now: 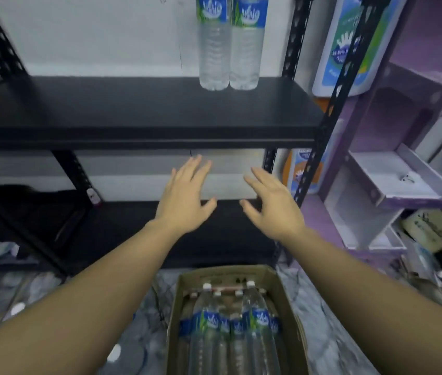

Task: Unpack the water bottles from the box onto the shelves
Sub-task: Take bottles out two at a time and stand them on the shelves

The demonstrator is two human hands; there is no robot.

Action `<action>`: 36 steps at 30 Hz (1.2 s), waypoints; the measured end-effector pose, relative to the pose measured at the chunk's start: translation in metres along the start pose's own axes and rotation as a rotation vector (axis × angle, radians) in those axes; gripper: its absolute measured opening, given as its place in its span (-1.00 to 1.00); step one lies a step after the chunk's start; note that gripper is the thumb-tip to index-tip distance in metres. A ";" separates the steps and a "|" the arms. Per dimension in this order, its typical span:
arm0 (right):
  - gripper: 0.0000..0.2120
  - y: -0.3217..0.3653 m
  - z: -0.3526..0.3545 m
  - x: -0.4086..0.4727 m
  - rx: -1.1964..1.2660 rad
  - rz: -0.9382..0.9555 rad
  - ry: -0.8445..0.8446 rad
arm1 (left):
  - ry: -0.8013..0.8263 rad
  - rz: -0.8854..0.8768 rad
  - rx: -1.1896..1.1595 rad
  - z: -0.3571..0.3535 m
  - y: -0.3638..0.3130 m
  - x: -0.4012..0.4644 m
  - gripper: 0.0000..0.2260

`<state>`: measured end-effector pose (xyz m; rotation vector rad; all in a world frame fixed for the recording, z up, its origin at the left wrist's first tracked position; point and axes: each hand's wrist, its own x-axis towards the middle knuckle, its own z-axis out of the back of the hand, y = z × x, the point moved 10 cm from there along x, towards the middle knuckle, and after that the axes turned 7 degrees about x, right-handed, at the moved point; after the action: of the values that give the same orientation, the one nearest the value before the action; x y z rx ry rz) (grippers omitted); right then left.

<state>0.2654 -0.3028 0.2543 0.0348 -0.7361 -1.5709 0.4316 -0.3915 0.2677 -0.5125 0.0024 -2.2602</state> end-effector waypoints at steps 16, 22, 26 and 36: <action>-0.50 -0.161 -0.235 -0.274 0.113 -0.918 0.571 | 0.779 0.663 -0.279 -0.326 0.051 -0.265 -0.16; -0.15 -0.183 -0.291 -0.324 0.068 -1.083 0.712 | 0.862 0.565 -0.082 -0.376 0.041 -0.297 -0.14; 0.01 -0.193 -0.295 -0.324 0.071 -1.097 0.703 | 0.858 0.630 -0.186 -0.381 0.048 -0.306 -0.11; -0.17 -0.196 -0.298 -0.323 0.081 -1.093 0.657 | 0.944 0.744 -0.269 -0.392 0.057 -0.296 0.30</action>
<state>0.2762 -0.1467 -0.2007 1.1167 -0.2155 -2.3423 0.5071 -0.2814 -0.2085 0.4157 0.8339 -1.5663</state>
